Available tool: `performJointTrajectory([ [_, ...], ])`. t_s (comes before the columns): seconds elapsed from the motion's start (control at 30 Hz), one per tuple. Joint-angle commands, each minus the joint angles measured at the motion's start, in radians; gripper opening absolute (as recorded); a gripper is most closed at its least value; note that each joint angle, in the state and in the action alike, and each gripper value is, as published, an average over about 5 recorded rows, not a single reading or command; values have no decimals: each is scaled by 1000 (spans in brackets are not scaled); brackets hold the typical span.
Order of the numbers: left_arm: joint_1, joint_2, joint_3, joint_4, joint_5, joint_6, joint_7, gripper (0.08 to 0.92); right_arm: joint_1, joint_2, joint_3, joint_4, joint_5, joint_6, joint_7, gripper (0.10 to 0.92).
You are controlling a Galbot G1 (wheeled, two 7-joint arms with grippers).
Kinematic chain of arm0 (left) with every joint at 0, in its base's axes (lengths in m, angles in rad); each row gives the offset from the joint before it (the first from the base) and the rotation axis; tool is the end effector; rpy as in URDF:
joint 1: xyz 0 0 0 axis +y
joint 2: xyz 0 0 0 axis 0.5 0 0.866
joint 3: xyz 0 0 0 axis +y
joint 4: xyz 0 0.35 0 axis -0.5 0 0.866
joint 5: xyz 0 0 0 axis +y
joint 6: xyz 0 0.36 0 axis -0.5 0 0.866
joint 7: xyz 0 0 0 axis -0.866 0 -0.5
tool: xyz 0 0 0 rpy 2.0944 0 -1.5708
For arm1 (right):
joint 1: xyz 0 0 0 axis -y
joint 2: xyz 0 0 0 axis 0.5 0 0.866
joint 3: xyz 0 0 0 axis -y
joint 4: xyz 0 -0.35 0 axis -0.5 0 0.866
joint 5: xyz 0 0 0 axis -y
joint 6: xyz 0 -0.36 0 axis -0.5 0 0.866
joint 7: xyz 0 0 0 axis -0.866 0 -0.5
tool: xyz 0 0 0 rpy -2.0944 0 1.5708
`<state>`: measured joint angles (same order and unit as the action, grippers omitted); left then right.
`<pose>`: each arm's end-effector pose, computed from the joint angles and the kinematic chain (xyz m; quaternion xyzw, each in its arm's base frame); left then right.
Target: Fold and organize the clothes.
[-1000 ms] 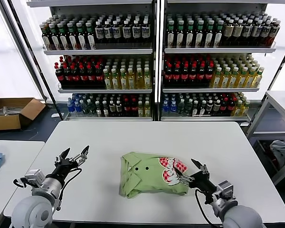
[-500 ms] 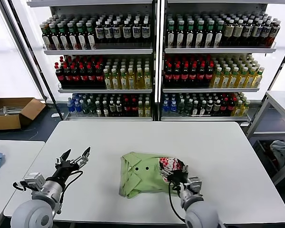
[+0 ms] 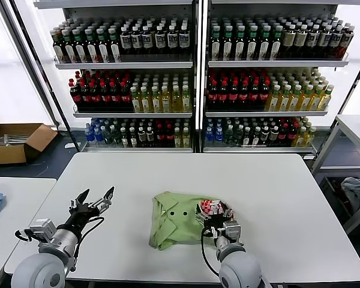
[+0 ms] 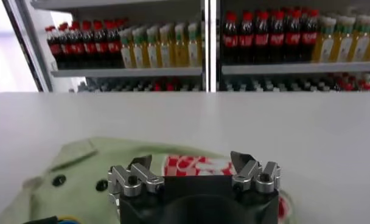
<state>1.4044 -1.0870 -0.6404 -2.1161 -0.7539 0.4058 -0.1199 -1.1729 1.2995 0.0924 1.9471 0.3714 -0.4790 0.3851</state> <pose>0.2417 0.1077 -0.2267 -0.0540 -0.9848 0.1036 0.1284 0.2708 0.0765 -0.2834 0.0828 -0.9788 -0.0057 0.1872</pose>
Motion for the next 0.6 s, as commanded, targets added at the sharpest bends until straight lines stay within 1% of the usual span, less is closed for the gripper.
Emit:
performJointTrajectory([
  [0.03, 0, 0, 6, 0, -1, 0, 1, 823, 23, 47, -40, -12, -41, 7, -21, 823],
  [0.2, 1, -4, 7, 6, 1, 0, 2, 823, 74, 105, -82, -188, -77, -31, -87, 823],
  [0.3, 5, -7, 5, 8, 1, -1, 4, 823, 114, 104, -104, -234, -84, -51, -129, 823],
  [0.43, 7, -12, 0, 9, 1, -3, 5, 823, 159, 60, -120, -202, -60, -95, -176, 823],
  [0.6, 5, -15, -6, 5, 1, -4, 4, 823, 146, -29, -74, -89, -9, -100, -186, 823],
])
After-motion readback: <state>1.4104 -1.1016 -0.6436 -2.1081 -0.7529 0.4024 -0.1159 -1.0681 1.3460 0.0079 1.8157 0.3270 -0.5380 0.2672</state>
